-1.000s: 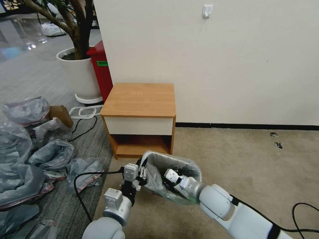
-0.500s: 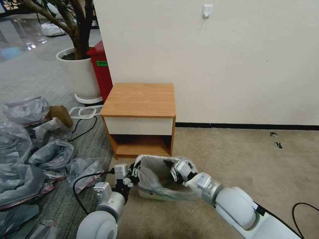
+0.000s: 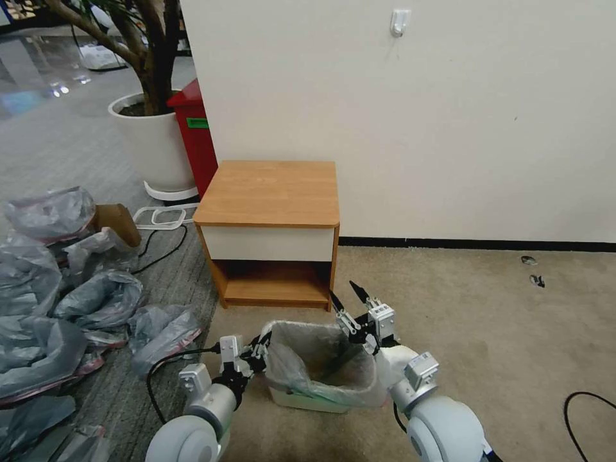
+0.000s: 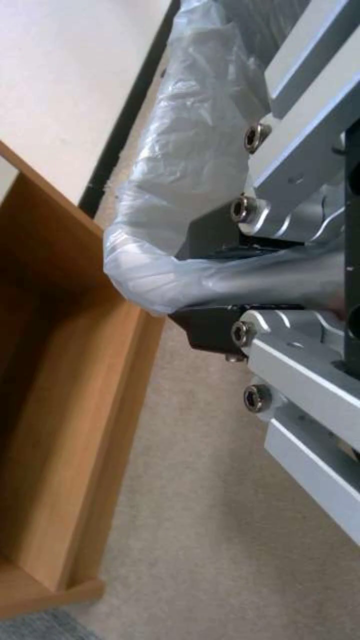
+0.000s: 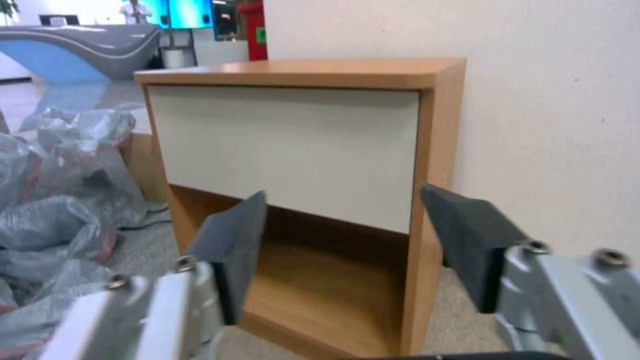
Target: Pick up the garbage bag from the table and place it over the trash can.
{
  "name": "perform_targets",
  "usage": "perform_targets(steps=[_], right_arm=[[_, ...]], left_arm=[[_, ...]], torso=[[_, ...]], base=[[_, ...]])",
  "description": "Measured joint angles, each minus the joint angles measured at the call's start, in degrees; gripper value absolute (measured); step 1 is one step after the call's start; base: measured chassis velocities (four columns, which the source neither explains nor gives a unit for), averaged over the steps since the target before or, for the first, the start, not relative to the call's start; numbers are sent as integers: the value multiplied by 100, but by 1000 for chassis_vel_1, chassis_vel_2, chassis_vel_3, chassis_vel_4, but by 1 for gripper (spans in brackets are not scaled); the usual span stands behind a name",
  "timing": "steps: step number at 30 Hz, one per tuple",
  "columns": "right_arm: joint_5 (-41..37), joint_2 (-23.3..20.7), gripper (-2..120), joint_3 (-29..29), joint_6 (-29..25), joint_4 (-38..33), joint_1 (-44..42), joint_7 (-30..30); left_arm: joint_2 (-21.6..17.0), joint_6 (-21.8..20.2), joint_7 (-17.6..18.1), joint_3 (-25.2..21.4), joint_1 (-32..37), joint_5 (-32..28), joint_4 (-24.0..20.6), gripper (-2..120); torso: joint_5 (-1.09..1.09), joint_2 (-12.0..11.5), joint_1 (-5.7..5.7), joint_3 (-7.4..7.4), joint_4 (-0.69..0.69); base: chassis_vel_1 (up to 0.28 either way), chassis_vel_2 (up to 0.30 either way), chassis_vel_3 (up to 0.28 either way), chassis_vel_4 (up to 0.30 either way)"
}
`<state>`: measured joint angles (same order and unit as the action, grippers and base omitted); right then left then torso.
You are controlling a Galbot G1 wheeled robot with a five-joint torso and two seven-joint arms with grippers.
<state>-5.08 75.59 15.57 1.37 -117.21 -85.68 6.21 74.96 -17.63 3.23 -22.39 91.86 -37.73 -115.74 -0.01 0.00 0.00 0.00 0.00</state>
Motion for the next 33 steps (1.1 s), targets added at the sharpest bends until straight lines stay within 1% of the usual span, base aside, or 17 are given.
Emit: perform_targets(steps=[1,4,5,8,9,13,14,17,18,20,21,27,28,29,31,32,33], right_arm=[[0,0,68,0,0,0,0,0],[-15,-80,82,33,-25,91,6,0],[-15,-80,82,33,-25,91,6,0],[-22,-99,97,45,-38,140,14,1],[-22,-99,97,45,-38,140,14,1],[-36,-110,100,40,-38,192,35,6],[-36,-110,100,40,-38,192,35,6],[-150,-87,100,15,-8,194,37,-6],[-150,-87,100,15,-8,194,37,-6],[-147,-51,100,10,-9,222,38,-29],[-147,-51,100,10,-9,222,38,-29],[-132,-3,100,-11,-14,239,11,-45],[-130,36,100,-6,-14,240,-9,-140],[-130,36,100,-6,-14,240,-9,-140],[-108,157,100,4,5,208,-136,-510],[-108,157,100,4,5,208,-136,-510],[-72,224,100,18,15,163,-226,-669]], left_arm=[[0,0,0,0,0,0,0,10],[22,84,-9,-21,59,-2,79,10],[22,84,-9,-21,59,-2,79,10],[37,127,-10,-36,114,-3,93,10],[37,127,-10,-36,114,-3,93,10],[34,100,-10,-30,135,-3,22,28],[34,100,-10,-30,135,-3,22,28],[-13,83,-10,-33,107,-3,-59,41],[-13,83,-10,-33,107,-3,-59,41],[-48,77,-13,-47,115,12,-109,54],[-48,77,-13,-47,115,12,-109,54],[-92,78,-29,-91,184,89,-248,75],[-96,192,-37,-106,206,295,-317,82],[-96,192,-37,-106,206,295,-317,82],[-92,998,-46,-134,222,1052,-307,92],[-92,998,-46,-134,222,1052,-307,92],[-90,1580,-46,-172,215,1500,-227,97]], torso=[[0,0,0,0,0],[1,0,0,0,0],[1,0,0,0,0],[2,0,0,0,-1],[2,0,0,0,-1],[0,0,0,0,0],[0,0,0,0,0],[0,0,0,0,0],[0,0,0,0,0],[0,0,0,0,0],[0,0,0,0,0],[0,0,0,0,0],[0,0,0,0,-1],[0,0,0,0,-1],[1,0,0,0,-1],[1,0,0,0,-1],[2,0,0,0,0]], base=[[0,0,0,0],[0,0,0,0],[0,0,0,0],[0,0,0,0],[0,0,0,0],[0,0,0,0],[0,0,0,0],[0,0,0,0],[0,0,0,0],[0,0,0,0],[0,0,0,0],[0,0,0,0],[0,0,0,0],[0,0,0,0],[0,0,0,0],[0,0,0,0],[0,0,0,0]])
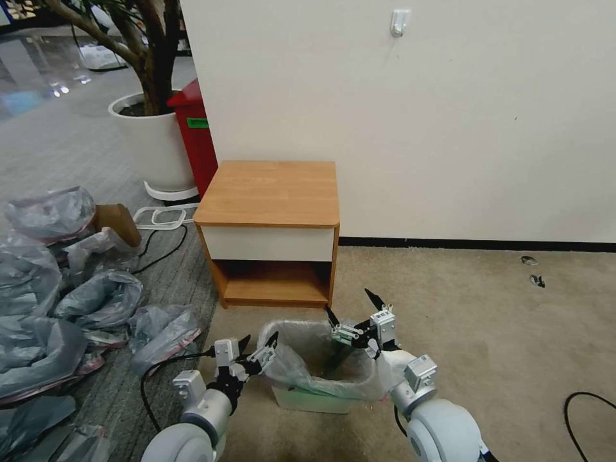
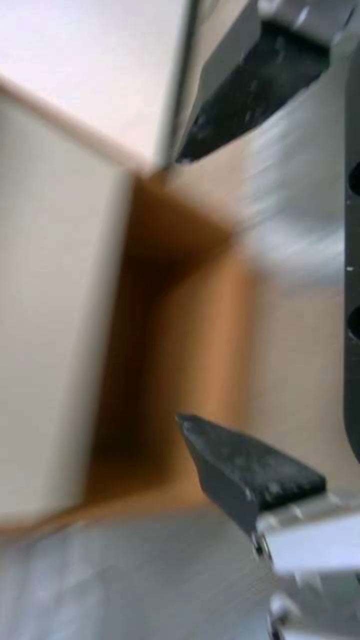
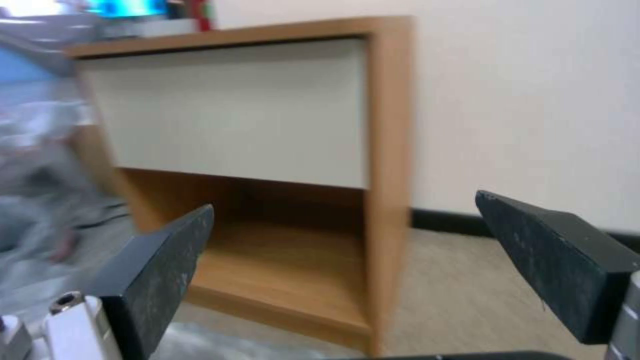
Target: Pick up the garbage bag from the table and place it over the trash can.
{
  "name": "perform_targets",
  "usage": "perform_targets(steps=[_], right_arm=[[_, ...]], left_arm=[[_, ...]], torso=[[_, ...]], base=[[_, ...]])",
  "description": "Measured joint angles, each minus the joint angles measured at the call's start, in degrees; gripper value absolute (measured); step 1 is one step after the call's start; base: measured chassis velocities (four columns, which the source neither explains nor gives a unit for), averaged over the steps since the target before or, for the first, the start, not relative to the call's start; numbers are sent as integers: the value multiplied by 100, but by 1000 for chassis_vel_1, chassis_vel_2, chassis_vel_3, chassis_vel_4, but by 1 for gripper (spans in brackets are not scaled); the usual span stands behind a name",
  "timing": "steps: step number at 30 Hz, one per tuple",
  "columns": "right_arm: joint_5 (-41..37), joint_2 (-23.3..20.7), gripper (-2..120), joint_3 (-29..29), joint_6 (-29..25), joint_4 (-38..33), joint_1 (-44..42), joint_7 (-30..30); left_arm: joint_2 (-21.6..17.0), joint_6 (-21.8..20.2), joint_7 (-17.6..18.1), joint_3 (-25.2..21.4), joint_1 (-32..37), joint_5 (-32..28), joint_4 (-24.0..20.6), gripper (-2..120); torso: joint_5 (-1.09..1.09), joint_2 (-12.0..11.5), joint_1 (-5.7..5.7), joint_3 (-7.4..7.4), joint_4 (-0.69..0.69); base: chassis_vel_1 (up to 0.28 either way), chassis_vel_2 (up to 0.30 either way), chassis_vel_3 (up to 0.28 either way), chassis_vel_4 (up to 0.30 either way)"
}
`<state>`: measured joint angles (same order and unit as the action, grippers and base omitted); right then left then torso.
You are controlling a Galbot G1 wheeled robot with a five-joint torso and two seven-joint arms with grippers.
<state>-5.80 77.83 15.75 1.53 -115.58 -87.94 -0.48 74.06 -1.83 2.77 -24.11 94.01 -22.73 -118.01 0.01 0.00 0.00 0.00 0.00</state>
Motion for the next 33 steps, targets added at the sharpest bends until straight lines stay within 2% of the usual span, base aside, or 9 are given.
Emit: perform_targets(steps=[1,2,3,5,11,33], right_arm=[[143,136,100,79,-36,-80,-190,-209],[143,136,100,79,-36,-80,-190,-209],[292,264,100,178,-149,-123,-352,-325],[403,405,100,291,-367,-134,-541,-432],[558,663,100,482,-766,41,-687,-435],[567,672,100,490,-786,66,-676,-384]], left_arm=[[-8,688,0,-92,-12,626,143,99],[-8,688,0,-92,-12,626,143,99],[-45,937,9,-167,6,889,176,99],[-102,1062,71,-226,77,1007,201,100],[-65,1229,32,-207,89,951,405,100],[-55,1207,6,-192,79,875,420,100]], torso=[[-2,0,0,0,0],[-2,0,0,0,0],[-3,0,0,0,1],[-1,0,0,0,1],[-2,0,0,0,1],[-2,0,0,0,0]], base=[[0,0,0,0],[0,0,0,0],[0,0,0,0],[0,0,0,0],[0,0,0,0],[0,0,0,0]])
